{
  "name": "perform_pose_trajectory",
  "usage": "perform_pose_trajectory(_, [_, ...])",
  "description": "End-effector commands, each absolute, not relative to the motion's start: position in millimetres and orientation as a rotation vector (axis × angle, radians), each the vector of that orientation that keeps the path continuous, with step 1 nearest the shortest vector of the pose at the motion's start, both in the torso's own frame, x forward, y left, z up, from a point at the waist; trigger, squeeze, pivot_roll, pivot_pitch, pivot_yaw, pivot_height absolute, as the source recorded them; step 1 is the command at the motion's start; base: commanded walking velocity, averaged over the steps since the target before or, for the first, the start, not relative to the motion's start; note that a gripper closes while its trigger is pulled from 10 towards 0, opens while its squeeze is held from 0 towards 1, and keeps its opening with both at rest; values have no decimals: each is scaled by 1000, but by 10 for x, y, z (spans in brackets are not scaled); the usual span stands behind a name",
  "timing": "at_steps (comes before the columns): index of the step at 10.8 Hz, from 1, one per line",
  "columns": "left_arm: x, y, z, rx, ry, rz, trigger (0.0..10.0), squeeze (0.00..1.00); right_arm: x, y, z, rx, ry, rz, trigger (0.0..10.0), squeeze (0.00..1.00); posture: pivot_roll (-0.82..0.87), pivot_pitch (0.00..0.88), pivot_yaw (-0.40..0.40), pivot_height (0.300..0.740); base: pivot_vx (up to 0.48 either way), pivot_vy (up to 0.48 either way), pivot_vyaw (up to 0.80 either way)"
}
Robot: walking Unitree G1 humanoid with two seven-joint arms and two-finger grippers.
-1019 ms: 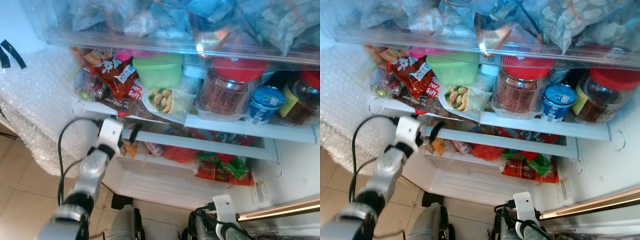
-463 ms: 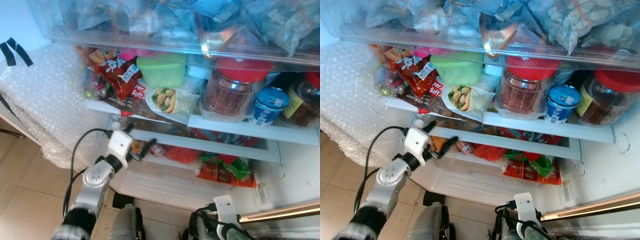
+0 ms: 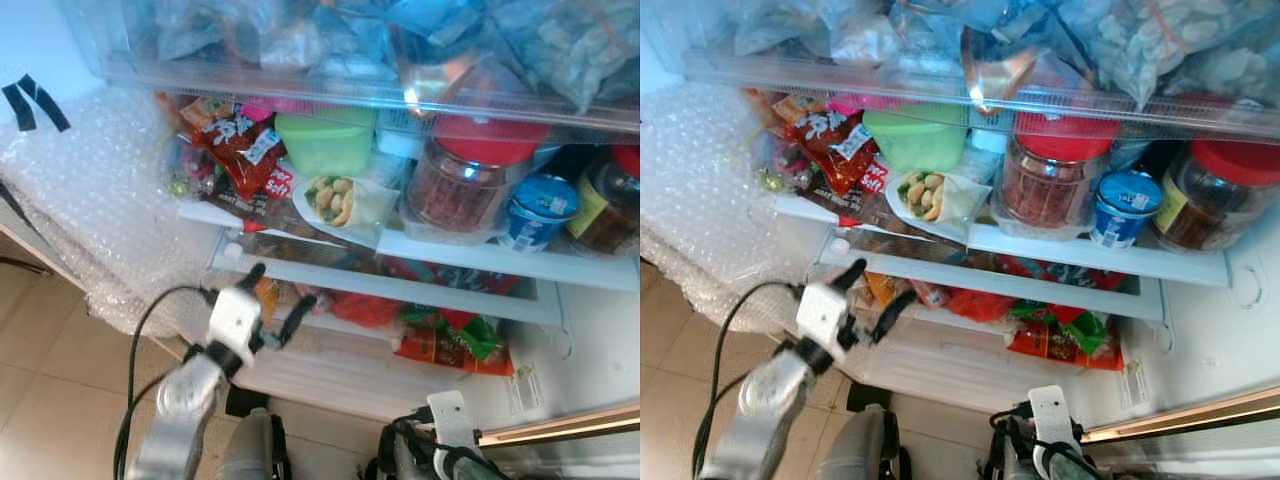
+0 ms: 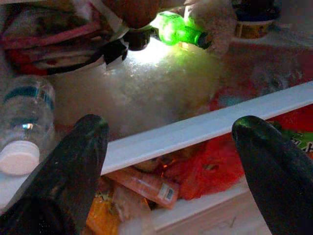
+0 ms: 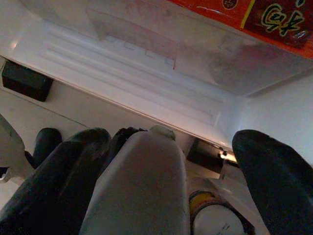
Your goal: Restocking fridge
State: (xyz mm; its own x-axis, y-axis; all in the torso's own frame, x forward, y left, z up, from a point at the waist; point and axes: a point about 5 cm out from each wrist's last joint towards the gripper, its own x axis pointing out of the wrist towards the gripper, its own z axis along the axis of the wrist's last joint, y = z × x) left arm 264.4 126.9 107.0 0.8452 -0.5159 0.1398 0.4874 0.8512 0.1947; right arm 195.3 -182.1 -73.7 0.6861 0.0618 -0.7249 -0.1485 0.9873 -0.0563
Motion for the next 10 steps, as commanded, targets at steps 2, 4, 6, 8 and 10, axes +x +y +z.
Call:
perform_pose_trajectory(2, [2564,1281,1086,138,-182,-482,10000,0,1547,-1799,-951,-102,980,134,10000,0,102,180,47,645,0,0,0])
perform_pose_trajectory(4, [2581,1400,1061,135,-162,-351,10000,0,1540,-1792,-955,-103,981,131,10000,0,99,167,52,645,0,0,0])
perform_pose_trajectory(6, [2592,1427,1080,135,-152,-330,10000,0,1542,-1793,-954,-102,981,127,10000,0,103,182,53,645,-277,0,0])
perform_pose_trajectory(8, [2587,1505,1053,143,-126,-295,10000,0,1545,-1798,-953,-99,980,123,10000,0,104,193,55,645,-324,0,0])
perform_pose_trajectory(10, [2586,1556,1011,135,-93,-272,10000,0,1545,-1803,-952,-100,981,121,10000,0,104,200,54,645,-351,0,0])
